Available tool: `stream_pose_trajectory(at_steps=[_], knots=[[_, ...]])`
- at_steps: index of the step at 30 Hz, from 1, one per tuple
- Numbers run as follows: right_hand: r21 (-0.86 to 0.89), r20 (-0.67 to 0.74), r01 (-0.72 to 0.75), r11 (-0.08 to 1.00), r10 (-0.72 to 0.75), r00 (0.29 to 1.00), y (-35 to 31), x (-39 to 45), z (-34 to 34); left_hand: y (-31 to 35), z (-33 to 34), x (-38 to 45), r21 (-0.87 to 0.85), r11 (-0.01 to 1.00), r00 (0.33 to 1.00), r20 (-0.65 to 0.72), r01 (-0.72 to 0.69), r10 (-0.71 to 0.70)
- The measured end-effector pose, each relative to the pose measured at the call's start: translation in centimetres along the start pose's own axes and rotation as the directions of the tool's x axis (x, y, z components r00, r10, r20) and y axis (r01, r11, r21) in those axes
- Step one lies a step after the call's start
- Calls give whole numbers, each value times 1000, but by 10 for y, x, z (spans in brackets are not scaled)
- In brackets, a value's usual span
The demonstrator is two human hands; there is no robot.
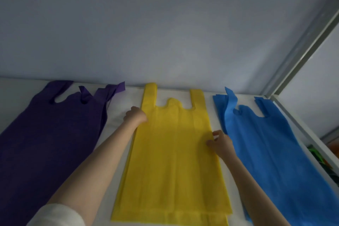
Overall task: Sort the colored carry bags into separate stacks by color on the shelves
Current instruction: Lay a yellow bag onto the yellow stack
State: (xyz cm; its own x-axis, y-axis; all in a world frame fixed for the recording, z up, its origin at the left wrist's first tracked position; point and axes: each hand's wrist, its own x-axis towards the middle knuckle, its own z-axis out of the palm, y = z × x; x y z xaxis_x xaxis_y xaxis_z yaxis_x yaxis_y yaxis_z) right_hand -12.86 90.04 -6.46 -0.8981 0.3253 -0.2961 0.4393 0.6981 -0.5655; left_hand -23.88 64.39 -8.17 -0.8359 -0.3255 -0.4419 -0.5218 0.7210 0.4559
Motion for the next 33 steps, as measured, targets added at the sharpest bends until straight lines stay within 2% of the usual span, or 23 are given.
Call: stream_pose_trajectory(at_steps=[6, 13, 18, 22, 25, 27, 33], knots=[[72, 49, -13, 997, 9, 999, -1, -4, -4, -13, 1, -18, 23, 996, 996, -24, -86, 86], [103, 4, -16, 995, 16, 1000, 8, -21, -5, -22, 2, -33, 16, 989, 988, -55, -145, 146], [51, 119, -37, 998, 31, 992, 31, -57, -1, -26, 2, -41, 105, 979, 985, 14, -173, 172], [36, 48, -22, 999, 20, 999, 29, -63, 4, -27, 5, -45, 113, 980, 986, -28, -162, 166], [88, 9, -13, 996, 12, 1000, 25, -66, 2, -31, 7, -51, 89, 983, 984, -63, -159, 165], [129, -21, -26, 991, 29, 999, 32, -72, 1, -34, 7, -53, 69, 986, 987, -54, -149, 153], [63, -17, -39, 997, 40, 999, 56, -95, 9, -41, 6, -67, -14, 995, 995, -17, -94, 94]])
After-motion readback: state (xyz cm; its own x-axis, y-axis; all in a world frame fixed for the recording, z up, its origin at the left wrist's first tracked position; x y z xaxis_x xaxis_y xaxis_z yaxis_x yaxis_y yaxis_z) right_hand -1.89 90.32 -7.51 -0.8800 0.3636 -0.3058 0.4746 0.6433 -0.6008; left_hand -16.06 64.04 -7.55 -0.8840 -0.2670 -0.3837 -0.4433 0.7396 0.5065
